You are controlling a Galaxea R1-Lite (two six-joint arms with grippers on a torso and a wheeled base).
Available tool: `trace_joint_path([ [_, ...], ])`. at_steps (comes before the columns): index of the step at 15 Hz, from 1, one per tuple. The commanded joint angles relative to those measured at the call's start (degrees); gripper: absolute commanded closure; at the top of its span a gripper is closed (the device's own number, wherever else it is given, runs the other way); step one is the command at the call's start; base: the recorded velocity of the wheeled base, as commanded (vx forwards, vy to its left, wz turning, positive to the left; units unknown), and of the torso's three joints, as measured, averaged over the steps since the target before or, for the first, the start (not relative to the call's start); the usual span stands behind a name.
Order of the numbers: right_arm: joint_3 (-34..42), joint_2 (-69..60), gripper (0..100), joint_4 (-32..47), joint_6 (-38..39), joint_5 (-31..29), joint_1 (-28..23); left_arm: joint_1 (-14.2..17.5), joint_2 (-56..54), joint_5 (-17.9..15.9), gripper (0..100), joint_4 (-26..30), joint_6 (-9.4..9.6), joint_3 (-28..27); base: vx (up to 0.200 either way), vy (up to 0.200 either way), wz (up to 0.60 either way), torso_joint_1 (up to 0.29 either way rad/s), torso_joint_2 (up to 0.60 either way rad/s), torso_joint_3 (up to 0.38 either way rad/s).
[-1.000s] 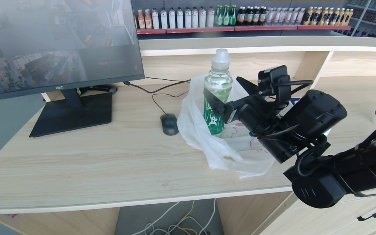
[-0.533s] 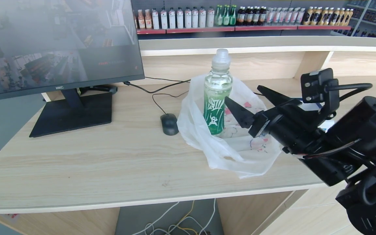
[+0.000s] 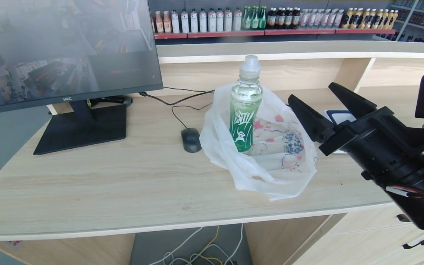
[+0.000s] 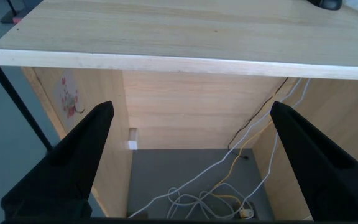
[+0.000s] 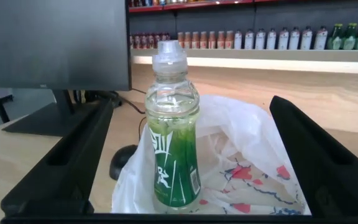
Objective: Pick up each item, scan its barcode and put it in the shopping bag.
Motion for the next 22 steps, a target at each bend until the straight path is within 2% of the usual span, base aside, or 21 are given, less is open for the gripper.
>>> trace_joint_path([
  [1,-1.8,0.6,0,0.0,0.0,-0.1,-0.9,0.0,0.0,0.0,0,0.0,-0.04,0.0,-0.200,0.000,0.00,0.002,0.00,0.002],
  [5,-2.1,1.9,0,0.0,0.1,0.0,-1.0,0.0,0.0,0.0,0,0.0,-0.13,0.0,-0.200,0.000,0.00,0.009,0.00,0.002],
  [11,-2.1,3.2,0,0.0,0.0,0.0,-1.0,0.0,0.0,0.0,0,0.0,0.05,0.0,0.000,0.000,0.00,0.000,0.00,0.000],
  [22,-1.0,3.3,0,0.0,-0.1,-0.1,-1.0,0.0,0.0,0.0,0,0.0,-0.31,0.0,0.000,-0.200,0.00,0.003,0.00,0.003],
])
